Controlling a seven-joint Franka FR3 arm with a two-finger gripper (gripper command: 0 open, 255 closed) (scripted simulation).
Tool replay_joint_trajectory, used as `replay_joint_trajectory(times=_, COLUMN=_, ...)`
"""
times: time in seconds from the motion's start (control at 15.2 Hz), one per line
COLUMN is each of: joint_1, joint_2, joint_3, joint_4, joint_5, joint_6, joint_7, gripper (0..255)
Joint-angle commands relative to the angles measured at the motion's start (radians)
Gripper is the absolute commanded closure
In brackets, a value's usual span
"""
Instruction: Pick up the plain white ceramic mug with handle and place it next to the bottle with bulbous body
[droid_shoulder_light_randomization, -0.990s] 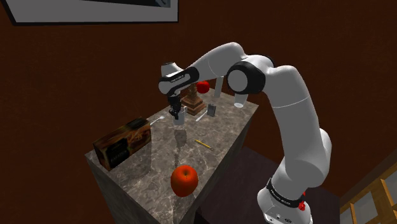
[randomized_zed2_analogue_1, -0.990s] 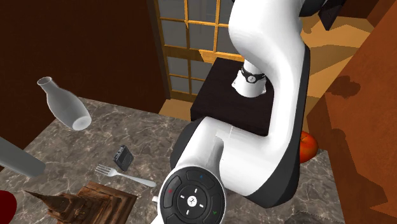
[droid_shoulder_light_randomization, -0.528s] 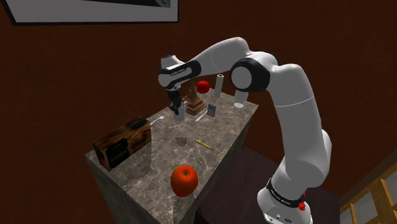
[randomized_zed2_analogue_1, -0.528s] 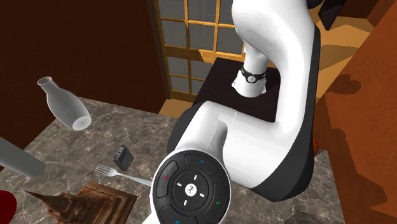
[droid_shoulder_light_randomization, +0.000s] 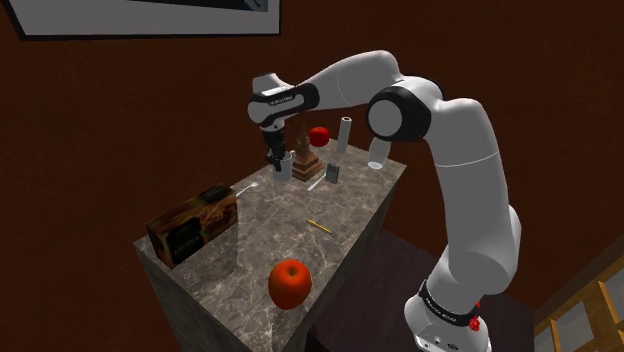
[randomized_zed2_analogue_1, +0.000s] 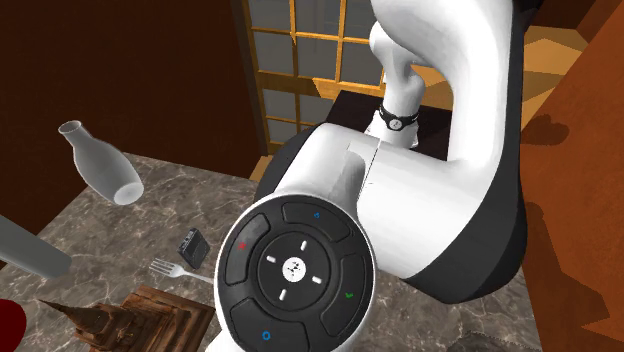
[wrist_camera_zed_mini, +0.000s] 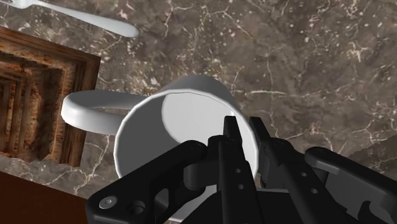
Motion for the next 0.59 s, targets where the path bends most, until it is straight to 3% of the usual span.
replay_joint_trajectory(times=0.0, joint_1=0.001, joint_2=-0.011, joint_3=0.000, joint_4=0.010, joint_5=0.000, joint_6=-0.022, joint_7=-0.001, gripper=255)
replay_joint_trajectory(times=0.53, joint_1=0.001, joint_2=-0.039, joint_3=-0.001, joint_4=0.074, joint_5=0.000, joint_6=-0.113, joint_7=-0.007, gripper=255)
